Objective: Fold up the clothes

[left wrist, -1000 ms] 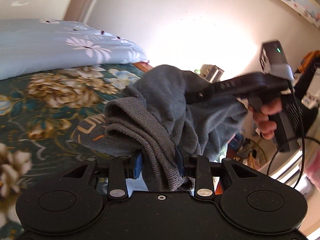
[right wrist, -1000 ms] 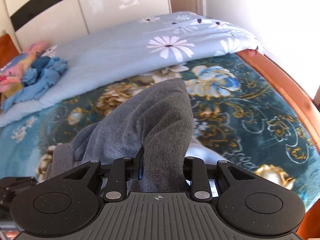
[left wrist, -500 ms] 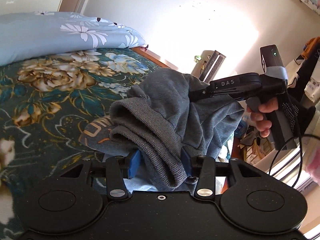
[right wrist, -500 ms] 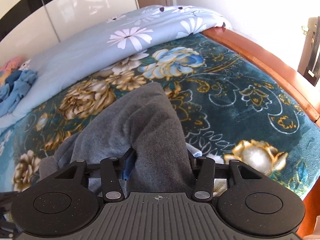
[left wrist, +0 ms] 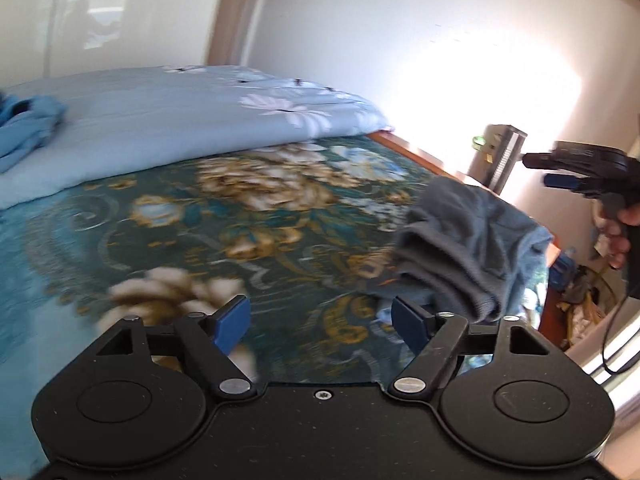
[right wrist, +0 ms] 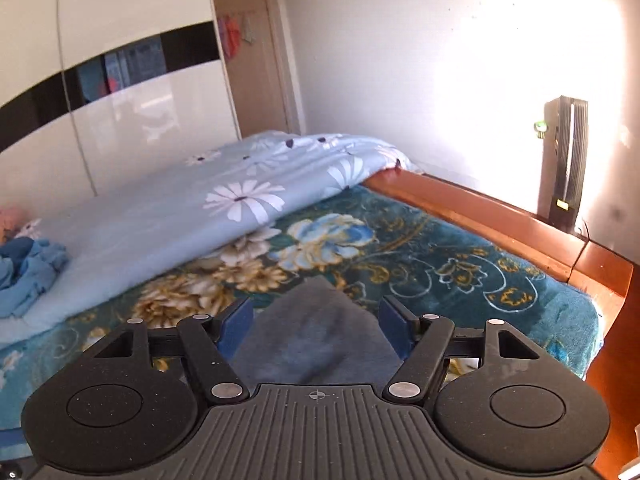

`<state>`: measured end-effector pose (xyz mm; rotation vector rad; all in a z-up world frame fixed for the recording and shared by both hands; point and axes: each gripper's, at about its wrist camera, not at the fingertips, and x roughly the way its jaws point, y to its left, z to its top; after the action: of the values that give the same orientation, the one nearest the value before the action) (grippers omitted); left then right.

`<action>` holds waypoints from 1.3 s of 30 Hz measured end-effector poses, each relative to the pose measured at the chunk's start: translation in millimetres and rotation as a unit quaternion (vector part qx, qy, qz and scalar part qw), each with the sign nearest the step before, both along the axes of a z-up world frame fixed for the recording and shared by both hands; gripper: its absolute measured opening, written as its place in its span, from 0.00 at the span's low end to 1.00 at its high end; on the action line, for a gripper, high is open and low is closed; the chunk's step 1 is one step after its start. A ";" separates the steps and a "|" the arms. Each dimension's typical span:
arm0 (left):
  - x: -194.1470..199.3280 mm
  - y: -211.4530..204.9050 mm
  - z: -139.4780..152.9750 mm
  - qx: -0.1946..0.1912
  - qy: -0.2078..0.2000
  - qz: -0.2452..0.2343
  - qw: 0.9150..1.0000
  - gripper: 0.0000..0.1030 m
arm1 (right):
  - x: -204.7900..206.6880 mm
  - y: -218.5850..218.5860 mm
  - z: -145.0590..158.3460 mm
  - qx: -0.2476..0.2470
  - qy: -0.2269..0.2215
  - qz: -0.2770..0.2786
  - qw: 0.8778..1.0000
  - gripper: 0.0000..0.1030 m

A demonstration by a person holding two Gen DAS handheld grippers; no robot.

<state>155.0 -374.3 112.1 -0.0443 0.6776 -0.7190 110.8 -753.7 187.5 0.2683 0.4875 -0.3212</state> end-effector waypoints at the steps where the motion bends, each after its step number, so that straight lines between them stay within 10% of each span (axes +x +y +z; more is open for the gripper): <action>1: 1.8 14.4 -1.1 0.000 0.007 0.017 1.000 0.75 | -2.9 12.6 1.9 -0.002 -0.009 0.006 1.000 0.66; 12: -14.8 177.6 -17.9 0.021 0.002 0.176 0.984 0.82 | 20.3 206.3 -34.1 -0.024 0.010 0.153 0.988 0.77; 23: -59.7 302.0 -41.5 0.078 -0.005 0.298 0.951 0.86 | 21.2 384.5 -92.9 0.019 0.034 0.275 0.961 0.89; 39: -111.9 355.0 -52.1 0.099 0.004 0.378 0.920 0.91 | -44.1 483.9 -133.0 -0.009 0.065 0.350 0.934 0.89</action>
<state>43.1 -19.3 59.9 -0.1160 0.6704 0.0974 66.7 -269.8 54.5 0.0429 0.6767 0.3565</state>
